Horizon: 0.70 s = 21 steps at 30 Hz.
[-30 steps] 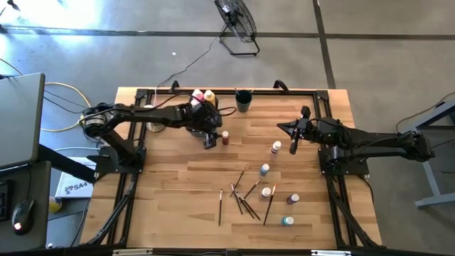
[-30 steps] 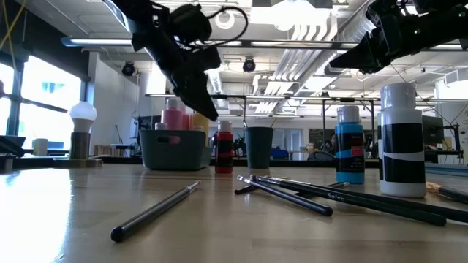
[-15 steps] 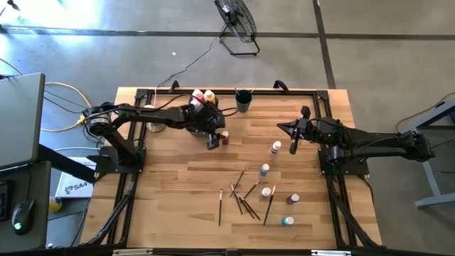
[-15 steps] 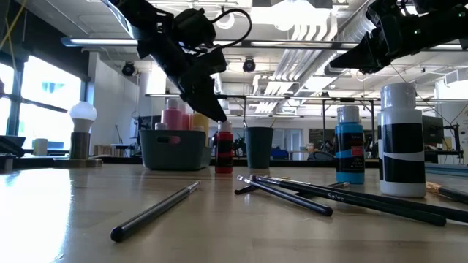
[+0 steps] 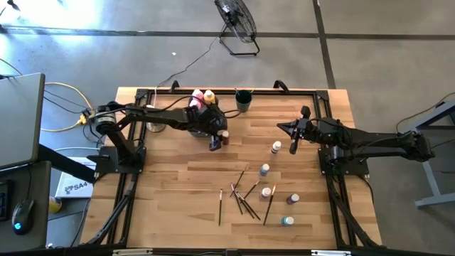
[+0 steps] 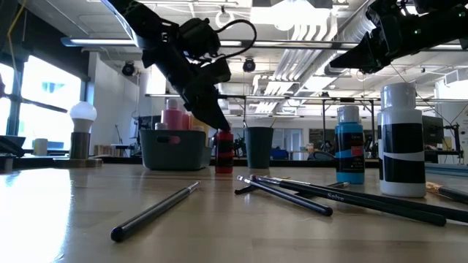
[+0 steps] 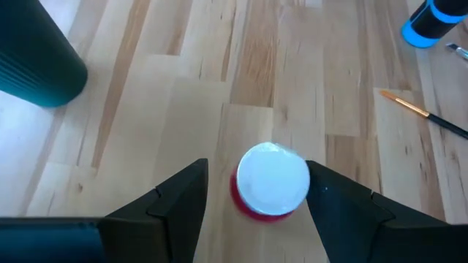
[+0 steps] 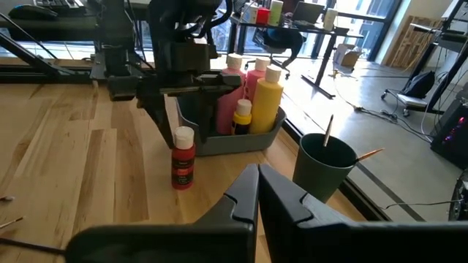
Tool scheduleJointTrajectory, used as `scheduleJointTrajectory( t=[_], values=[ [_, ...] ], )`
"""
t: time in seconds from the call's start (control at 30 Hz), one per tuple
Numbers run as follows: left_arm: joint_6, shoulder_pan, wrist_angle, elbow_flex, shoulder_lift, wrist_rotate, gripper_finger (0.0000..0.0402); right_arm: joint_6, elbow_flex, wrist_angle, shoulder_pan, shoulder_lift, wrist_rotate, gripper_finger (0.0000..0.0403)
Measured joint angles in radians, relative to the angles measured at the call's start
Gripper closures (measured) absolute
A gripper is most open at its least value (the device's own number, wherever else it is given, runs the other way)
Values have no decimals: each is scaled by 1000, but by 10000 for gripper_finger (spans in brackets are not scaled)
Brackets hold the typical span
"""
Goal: Pick & Place Paint Supplies
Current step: Put the small red paint bottle into the green bin
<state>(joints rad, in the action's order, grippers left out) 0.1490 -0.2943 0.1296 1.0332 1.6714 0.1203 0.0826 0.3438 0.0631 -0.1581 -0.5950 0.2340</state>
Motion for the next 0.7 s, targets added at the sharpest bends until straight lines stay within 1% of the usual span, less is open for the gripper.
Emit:
scheduleJointTrajectory(
  t=[0.17, 0.33, 0.7],
  values=[
    [0, 0, -14, 0, 0, 9, 183, 0, 0, 0, 0, 0, 2, 398],
    [-3, 0, -16, 0, 0, 53, 183, 0, 0, 0, 0, 0, 2, 398],
    [-23, 0, -16, 0, 0, 53, 183, 0, 0, 0, 0, 0, 2, 398]
  ],
)
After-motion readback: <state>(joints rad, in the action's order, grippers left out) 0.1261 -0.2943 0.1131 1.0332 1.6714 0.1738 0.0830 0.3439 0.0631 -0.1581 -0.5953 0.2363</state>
